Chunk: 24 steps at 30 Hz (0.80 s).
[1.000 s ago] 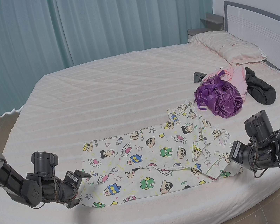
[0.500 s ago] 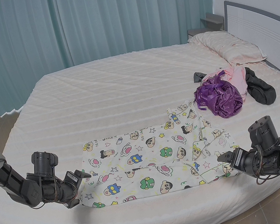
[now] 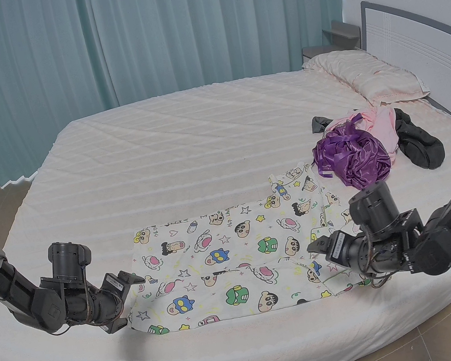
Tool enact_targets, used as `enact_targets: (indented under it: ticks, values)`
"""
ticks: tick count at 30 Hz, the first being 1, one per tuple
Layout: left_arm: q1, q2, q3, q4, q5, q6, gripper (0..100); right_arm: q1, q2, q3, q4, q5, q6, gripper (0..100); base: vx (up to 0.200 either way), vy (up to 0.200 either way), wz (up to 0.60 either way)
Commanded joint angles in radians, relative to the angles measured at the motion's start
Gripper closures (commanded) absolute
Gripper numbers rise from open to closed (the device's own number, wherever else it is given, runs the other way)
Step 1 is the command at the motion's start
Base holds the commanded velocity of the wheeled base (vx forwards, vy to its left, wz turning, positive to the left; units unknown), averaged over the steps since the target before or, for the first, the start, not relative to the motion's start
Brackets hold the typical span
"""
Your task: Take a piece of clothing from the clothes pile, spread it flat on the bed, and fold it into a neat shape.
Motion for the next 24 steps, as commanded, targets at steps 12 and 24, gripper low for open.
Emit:
enact_targets:
  ticks: [12, 24]
  values:
    - [0.004, -0.015, -0.002, 0.000, 0.000, -0.001, 0, 0.078, 0.304, -0.260, 0.004, -0.009, 0.000, 0, 0.000, 0.000, 0.00]
    - [0.006, -0.009, -0.003, 0.000, -0.001, 0.001, 0, 0.041, 0.386, -0.378, -0.017, -0.060, 0.003, 0, 0.000, 0.000, 0.00]
